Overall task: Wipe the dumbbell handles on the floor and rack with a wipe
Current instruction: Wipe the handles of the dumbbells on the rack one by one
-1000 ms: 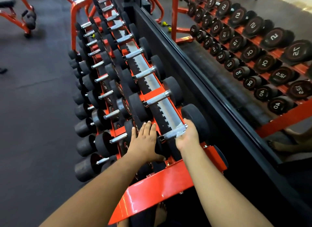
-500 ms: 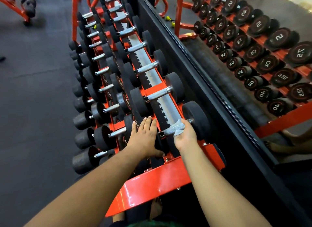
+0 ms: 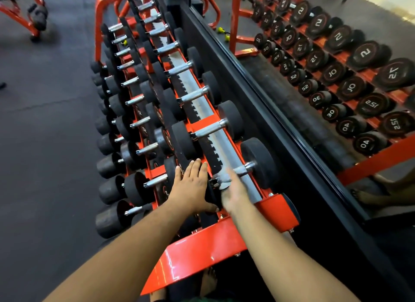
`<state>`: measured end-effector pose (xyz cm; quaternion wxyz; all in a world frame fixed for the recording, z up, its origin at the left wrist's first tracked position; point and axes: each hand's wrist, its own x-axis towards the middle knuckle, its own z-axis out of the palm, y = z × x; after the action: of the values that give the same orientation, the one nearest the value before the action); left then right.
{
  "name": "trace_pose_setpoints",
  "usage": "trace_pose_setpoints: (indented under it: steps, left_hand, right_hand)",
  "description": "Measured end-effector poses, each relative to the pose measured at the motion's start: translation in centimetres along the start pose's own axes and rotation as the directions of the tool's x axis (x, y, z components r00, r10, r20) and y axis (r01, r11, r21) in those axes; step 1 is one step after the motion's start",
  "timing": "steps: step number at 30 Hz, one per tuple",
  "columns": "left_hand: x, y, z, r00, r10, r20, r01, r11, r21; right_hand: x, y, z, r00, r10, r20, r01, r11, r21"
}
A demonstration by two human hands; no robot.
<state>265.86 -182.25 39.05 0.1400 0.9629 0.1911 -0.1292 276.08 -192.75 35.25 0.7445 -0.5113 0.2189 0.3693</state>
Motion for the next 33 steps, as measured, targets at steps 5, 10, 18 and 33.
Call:
trace_pose_setpoints:
  steps: [5, 10, 18, 33]
  left_hand:
    - [-0.1, -0.3, 0.1, 1.0, 0.009, 0.003, -0.009, 1.0, -0.014]
    - [-0.2, -0.1, -0.2, 1.0, 0.01, 0.015, -0.009, 0.999, -0.033]
    - [-0.1, -0.2, -0.2, 1.0, 0.019, 0.007, -0.018, 0.999, -0.044]
    - [-0.1, -0.4, -0.3, 0.999, 0.045, -0.001, -0.045, 0.999, -0.007]
  right_hand:
    - [-1.8, 2.5, -1.9, 0.997, -0.03, -0.068, 0.017, 0.982, -0.189]
    - [-3.9, -0.3, -2.0, 0.911, -0.391, 0.134, 0.407, 0.796, -0.448]
    - [-1.0, 0.2, -2.0, 0.7, -0.086, 0.709, 0.442, -0.727, -0.525]
    - [-1.6, 1.5, 0.5, 0.971, -0.077, -0.228, 0.148, 0.938, 0.312]
